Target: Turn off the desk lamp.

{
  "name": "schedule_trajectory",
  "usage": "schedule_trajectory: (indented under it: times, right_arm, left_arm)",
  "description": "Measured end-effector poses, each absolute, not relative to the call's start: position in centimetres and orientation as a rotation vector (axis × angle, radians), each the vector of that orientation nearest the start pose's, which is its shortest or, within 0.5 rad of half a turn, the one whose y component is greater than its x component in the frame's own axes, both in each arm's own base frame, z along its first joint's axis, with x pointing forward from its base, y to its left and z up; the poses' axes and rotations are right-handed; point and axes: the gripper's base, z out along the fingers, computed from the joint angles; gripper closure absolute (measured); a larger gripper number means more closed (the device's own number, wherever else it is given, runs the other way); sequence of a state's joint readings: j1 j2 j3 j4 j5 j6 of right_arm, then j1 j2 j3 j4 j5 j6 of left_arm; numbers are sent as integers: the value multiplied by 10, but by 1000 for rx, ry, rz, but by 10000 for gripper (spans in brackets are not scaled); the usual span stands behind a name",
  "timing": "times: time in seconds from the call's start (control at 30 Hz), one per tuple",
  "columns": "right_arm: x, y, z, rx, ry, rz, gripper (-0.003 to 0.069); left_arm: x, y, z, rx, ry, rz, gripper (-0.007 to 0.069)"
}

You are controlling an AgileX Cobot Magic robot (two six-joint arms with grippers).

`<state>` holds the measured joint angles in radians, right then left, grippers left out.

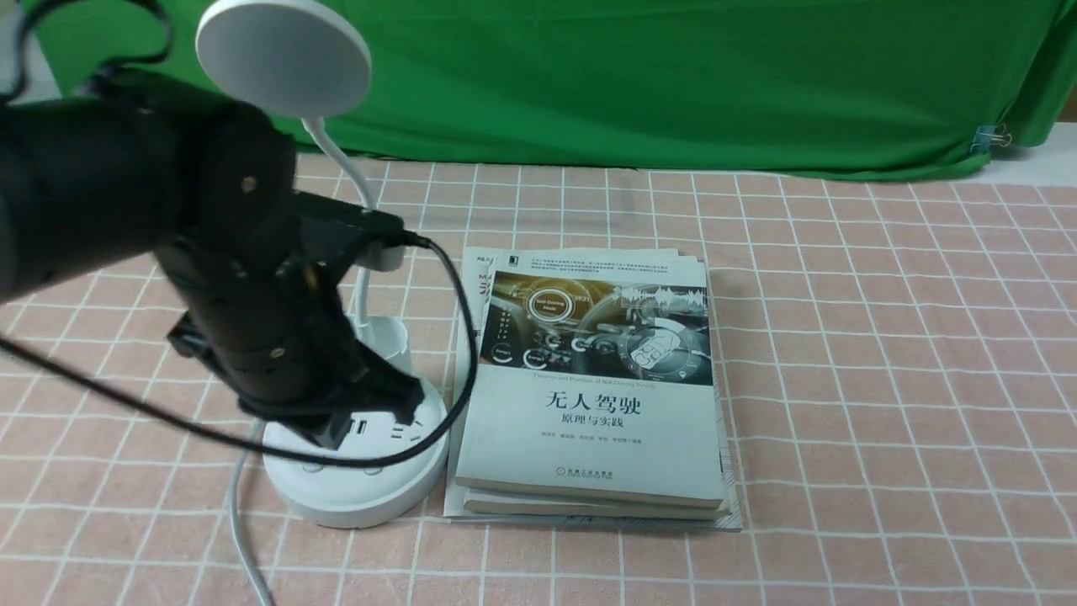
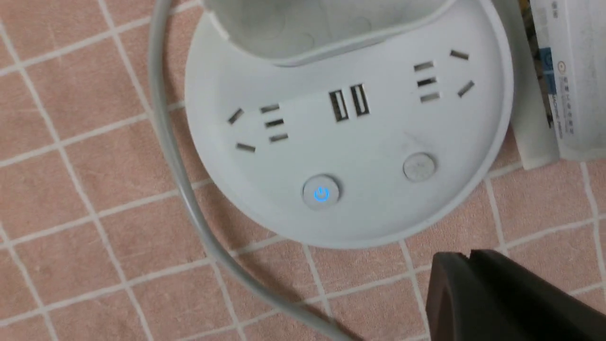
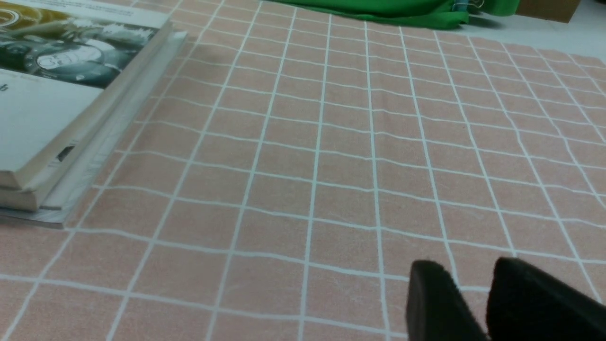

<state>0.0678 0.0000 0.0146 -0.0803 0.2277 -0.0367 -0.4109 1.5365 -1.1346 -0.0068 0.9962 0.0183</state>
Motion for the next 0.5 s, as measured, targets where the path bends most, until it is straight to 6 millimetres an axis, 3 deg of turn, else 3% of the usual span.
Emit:
schedule_trajectory:
  times: [0.03, 0.23, 0.37, 0.5]
  right_arm:
    - [56, 2, 188, -144, 1719, -50, 419]
    - [56, 2, 188, -144, 1719, -50, 419]
    - [56, 2, 188, -144, 1719, -50, 419]
    - [56, 2, 188, -144, 1719, -50, 419]
  left_arm:
    - [268, -118, 266, 603, 2806, -89, 619]
    - [201, -89, 283, 501, 2637, -167, 619]
    - [161, -74, 281, 420, 2414, -264, 619]
    - [136, -63, 275, 381, 2287, -309, 619]
